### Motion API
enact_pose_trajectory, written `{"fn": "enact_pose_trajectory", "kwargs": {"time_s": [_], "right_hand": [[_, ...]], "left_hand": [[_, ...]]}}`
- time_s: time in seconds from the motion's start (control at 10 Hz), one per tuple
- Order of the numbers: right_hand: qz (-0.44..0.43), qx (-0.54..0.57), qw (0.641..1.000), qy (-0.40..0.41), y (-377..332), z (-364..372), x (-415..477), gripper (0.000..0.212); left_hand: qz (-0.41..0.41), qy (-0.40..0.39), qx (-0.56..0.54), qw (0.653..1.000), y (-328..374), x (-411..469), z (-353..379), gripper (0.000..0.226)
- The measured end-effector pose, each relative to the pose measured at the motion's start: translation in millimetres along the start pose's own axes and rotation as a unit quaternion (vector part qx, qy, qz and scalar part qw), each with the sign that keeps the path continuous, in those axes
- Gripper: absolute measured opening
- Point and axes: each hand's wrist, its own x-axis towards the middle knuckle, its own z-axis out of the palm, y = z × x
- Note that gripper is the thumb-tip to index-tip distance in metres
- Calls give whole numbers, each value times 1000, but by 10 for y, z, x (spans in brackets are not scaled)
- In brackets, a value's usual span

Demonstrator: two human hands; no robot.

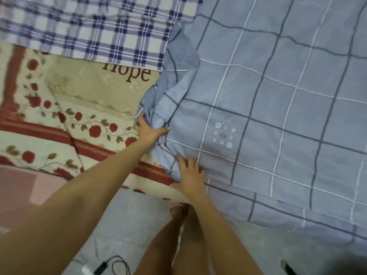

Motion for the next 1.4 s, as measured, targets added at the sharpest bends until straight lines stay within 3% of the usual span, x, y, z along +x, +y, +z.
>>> {"fn": "enact_pose_trajectory", "kwargs": {"time_s": [0.1, 0.2, 0.3, 0.4, 0.5, 0.6, 0.7, 0.8, 0.9, 1.0, 1.1, 1.2, 1.3, 1.4], "right_hand": [[-17, 24, 999, 40, 109, -70, 97, 63], [-18, 182, 983, -25, 214, -221, 92, 46], [-25, 212, 975, -69, 266, -348, 22, 49], [-48, 144, 979, -140, 326, -420, -70, 57], [-48, 61, 984, -158, 350, -459, -34, 61], [-17, -28, 957, -288, 387, -443, 42, 67], [9, 35, 946, -322, 286, -606, 220, 41], [50, 208, 977, -28, 45, -938, 517, 19], [20, 310, 936, 163, -306, -1389, 833, 24], [-21, 325, 927, 189, -825, -1687, 1369, 43], [17, 183, 979, 93, -1047, -1942, 1679, 111], [146, -37, 987, 63, -831, -1957, 1703, 109], [178, 68, 965, 179, -460, -2000, 1576, 57], [204, 391, 859, 259, -134, -2049, 1382, 22]], "left_hand": [[47, -5, -77, 996, 191, 122, 89, 68], [0, 30, -190, 981, 280, 78, -45, 26], [-51, 46, -248, 966, 198, 0, -251, 17], [-136, 61, -362, 920, -104, -24, -490, 25], [-189, 106, -374, 902, -238, -62, -515, 14], [-217, 170, -297, 914, -416, -55, -448, 25], [-233, 116, -367, 893, -402, 56, -483, 32], [-168, -19, -324, 931, -122, 380, -582, 47], [-76, -115, -264, 955, 263, 574, -568, 73], [1, -221, -271, 937, 444, 686, -390, 57], [363, -286, 224, 858, 696, 292, -229, 30], [490, -420, 293, 705, 702, -48, -193, 37], [662, -306, 297, 616, 581, -87, -228, 38], [668, -317, 259, 622, 421, -11, -288, 47]]}}
